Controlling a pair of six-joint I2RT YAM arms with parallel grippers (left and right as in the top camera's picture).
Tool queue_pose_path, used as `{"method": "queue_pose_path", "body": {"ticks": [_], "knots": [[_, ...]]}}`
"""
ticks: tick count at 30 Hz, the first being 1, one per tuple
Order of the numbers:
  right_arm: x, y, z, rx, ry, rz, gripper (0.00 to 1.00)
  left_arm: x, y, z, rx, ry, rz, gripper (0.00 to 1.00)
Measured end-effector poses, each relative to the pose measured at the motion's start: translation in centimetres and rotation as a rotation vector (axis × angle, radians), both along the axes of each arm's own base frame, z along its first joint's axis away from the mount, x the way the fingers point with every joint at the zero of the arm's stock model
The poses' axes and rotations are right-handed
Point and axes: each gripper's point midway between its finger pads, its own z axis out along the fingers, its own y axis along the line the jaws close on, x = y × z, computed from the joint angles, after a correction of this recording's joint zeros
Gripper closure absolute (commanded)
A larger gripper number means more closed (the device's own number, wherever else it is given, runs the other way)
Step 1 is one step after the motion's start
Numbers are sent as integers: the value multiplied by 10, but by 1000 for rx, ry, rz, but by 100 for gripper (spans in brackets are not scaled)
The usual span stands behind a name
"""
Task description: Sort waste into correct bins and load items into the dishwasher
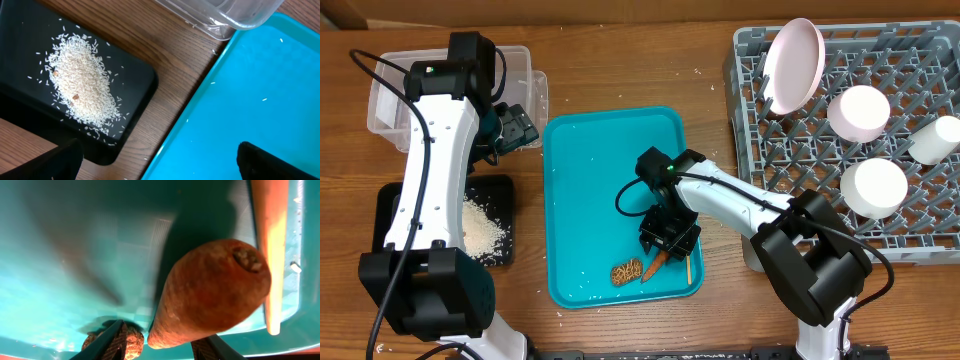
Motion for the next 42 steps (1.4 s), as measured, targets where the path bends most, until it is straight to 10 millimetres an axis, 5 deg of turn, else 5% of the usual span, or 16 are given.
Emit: {"method": "queue_pose_path", "body": {"ticks": [16, 22, 25, 27, 29, 32, 39, 42], "knots": [[-6, -9, 1, -34, 17, 23, 51, 0, 0, 0, 0, 0, 0, 0], [10, -31, 28, -194, -48, 62, 47, 0, 0, 0, 0, 0, 0, 0], [37, -35, 61, -226, -188, 101, 34, 0, 0, 0, 0, 0, 0, 0], [58, -32, 85, -205, -313, 151, 7, 0, 0, 0, 0, 0, 0, 0], [75, -26, 103, -169, -413, 208, 3, 0, 0, 0, 0, 0, 0, 0], [94, -21, 121, -138, -540, 320, 16, 0, 0, 0, 0, 0, 0, 0], [104, -33, 121, -193, -592, 437, 61, 0, 0, 0, 0, 0, 0, 0], [111, -36, 118, -200, -610, 447, 68, 0, 0, 0, 0, 0, 0, 0]]}}
